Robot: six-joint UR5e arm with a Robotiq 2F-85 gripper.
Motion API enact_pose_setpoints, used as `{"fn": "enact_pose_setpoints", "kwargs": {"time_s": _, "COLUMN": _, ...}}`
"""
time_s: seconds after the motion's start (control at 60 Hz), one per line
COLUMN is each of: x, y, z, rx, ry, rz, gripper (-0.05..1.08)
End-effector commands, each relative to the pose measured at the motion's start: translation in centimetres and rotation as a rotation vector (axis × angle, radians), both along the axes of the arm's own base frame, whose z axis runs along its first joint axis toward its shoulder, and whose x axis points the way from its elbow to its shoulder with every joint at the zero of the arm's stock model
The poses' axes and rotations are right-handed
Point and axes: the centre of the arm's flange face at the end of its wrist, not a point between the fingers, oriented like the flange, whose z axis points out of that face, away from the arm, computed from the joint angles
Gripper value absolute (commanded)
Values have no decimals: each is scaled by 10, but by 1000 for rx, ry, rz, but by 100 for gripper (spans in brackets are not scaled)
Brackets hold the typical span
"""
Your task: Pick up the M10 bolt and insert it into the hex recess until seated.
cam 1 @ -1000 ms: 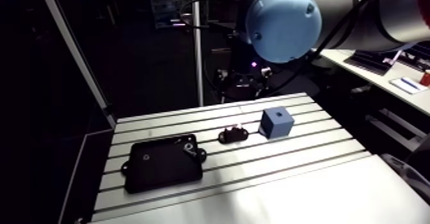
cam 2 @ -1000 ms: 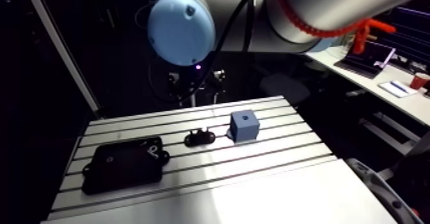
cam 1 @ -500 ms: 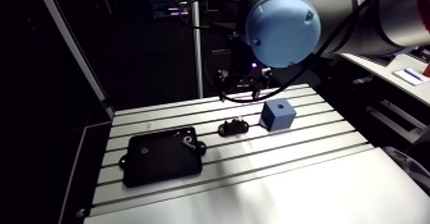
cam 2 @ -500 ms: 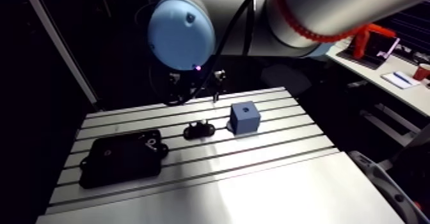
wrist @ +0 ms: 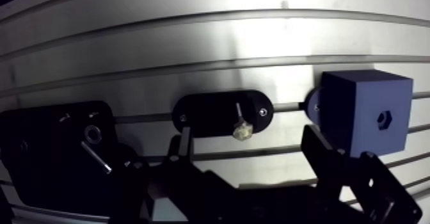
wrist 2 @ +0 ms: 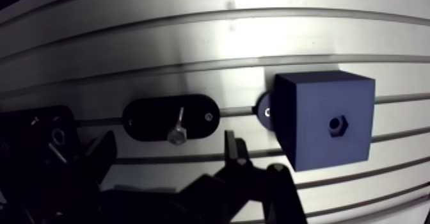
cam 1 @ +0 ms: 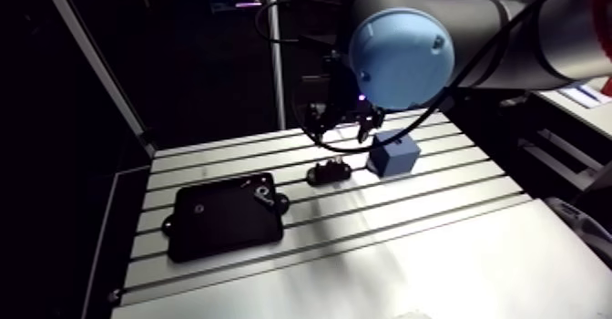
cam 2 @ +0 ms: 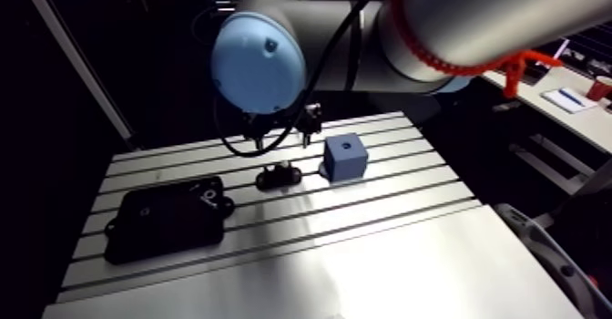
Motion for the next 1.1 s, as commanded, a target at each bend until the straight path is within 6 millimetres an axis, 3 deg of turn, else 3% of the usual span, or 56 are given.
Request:
{"fn": "enact_pose_setpoints", "kwargs": {"time_s": 0.017, "x": 1, "y": 0, "z": -5, "rx": -1, "ry": -7, "rz": -2, "gripper": 19}}
{"fn": "enact_pose_setpoints", "kwargs": {"time_s": 0.783, "x": 8, "y": 0, "z": -20, "rx": 10, "ry": -40, "rz": -6, "gripper": 36}}
{"fn": "enact_pose_setpoints", "kwargs": {"time_s": 1.1, "x": 10, "y": -1, "z": -29, "rx": 4, "ry": -56, "rz": -5, "gripper": 38}}
